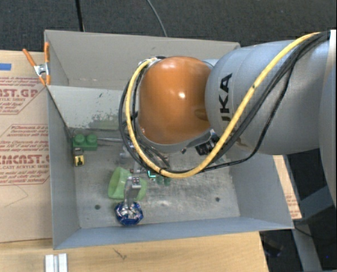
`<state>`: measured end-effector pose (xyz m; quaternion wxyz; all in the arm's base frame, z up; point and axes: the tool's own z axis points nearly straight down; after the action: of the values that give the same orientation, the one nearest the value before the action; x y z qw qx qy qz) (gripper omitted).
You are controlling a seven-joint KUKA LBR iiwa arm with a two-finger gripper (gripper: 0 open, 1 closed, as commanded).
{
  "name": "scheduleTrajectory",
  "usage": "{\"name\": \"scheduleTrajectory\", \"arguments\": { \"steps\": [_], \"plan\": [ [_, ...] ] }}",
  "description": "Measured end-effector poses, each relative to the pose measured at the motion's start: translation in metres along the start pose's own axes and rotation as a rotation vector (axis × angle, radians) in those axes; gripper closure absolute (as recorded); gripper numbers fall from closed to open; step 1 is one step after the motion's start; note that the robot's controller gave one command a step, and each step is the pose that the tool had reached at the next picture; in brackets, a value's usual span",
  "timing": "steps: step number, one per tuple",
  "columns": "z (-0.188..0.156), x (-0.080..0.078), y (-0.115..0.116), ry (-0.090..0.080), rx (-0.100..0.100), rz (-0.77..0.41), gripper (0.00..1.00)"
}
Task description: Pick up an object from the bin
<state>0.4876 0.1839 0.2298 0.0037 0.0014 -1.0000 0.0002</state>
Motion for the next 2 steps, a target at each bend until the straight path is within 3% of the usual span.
{"name": "scheduleTrajectory", "arguments": {
  "steps": [1,2],
  "plan": [
    [0.158,-0.068,-0.045,-0.014,-0.006,-0.042,0.0],
    [0.129,-0.081,-0.033,-0.011,-0.003,0.116,0.0]
  ]
}}
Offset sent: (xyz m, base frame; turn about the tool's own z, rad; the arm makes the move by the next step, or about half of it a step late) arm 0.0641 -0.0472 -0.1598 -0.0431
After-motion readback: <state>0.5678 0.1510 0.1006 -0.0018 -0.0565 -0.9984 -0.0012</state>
